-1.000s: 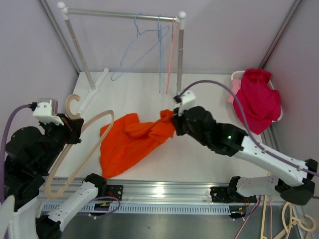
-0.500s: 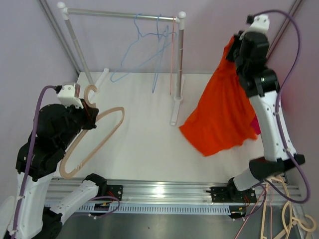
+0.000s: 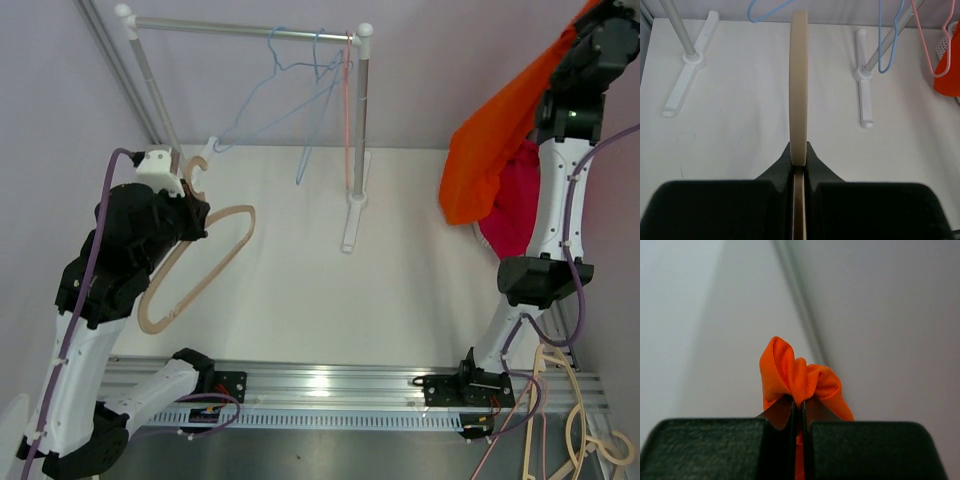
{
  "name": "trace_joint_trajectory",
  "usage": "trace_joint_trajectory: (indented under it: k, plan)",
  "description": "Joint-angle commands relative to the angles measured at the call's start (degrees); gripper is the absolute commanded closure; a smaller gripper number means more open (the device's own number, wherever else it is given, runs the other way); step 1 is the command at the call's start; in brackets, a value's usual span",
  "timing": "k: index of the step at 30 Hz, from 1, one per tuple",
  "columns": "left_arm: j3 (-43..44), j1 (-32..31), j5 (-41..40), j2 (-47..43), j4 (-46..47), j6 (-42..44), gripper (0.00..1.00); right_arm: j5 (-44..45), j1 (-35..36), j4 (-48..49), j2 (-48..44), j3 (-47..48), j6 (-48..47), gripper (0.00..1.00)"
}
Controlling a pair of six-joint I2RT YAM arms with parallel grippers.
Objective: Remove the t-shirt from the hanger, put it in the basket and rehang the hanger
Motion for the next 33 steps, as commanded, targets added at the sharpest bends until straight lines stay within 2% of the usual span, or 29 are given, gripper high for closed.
trace_joint_trajectory:
  k: [1,4,9,11,16,18,19,20,21,22,23,26,30,33]
  plan:
    - [0.88,0.53,-0.22,1.53,5.61,0.42,0.99,5.55,-7.27,5.53,1.96,0.71,6.36,1.0]
    - [0.79,0.97,-2.94,2.67,8.77,-0.71,0.99,4.22,-11.24,2.88,4.6,3.61,7.87,1.0]
    - [0.43,2.11,-5.05,3.9,13.69,-3.53,0.99,-3.41,-14.23,-1.86,7.25,5.82,9.8,1.0]
    - [1.49,2.99,-5.32,4.78,13.53,-3.97,0.99,-5.53,-14.15,-3.98,6.81,3.81,10.06,1.0]
    - [0.36,5.18,-7.52,4.17,13.44,-4.76,0.99,-8.7,-14.23,-4.17,2.6,-9.36,14.89,1.0]
    - [-0.17,7.11,-6.21,4.08,13.61,-5.46,0.99,-9.31,-14.41,-5.3,2.68,-9.57,17.0,1.0]
    - [-0.52,9.47,-4.37,4.17,13.79,-5.81,0.99,-10.01,-14.32,-7.22,3.46,-8.0,17.36,0.94]
    - [-0.61,10.71,-3.66,4.26,14.31,-5.99,0.99,-10.46,-14.32,-8.46,3.9,-6.68,17.88,0.49]
    - [-0.79,11.86,-3.22,4.43,14.93,-5.99,0.99,-11.07,-14.32,-9.77,4.34,-5.19,18.32,0.24]
    - [-0.88,13.78,-2.78,5.39,15.37,-5.99,0.99,-11.77,-14.41,-12.49,5.39,-3.43,18.5,0.05]
    - [-0.62,14.41,-2.51,5.92,16.24,-5.99,0.99,-13.69,-14.32,-13.9,5.75,0.41,18.76,0.0]
    - [2.53,15.12,-2.07,9.51,16.43,-5.29,0.99,-17.91,-14.32,-15.68,4.01,2.74,20.08,0.0]
    - [3.87,15.29,-7.24,12.17,18.78,-1.87,0.99,-37.3,-13.71,-12.42,-2.06,-0.07,20.7,0.01]
    - [5.18,16.52,-5.16,13.22,21.25,1.28,0.99,-45.15,-12.65,-15.84,-6.09,-0.77,20.61,0.01]
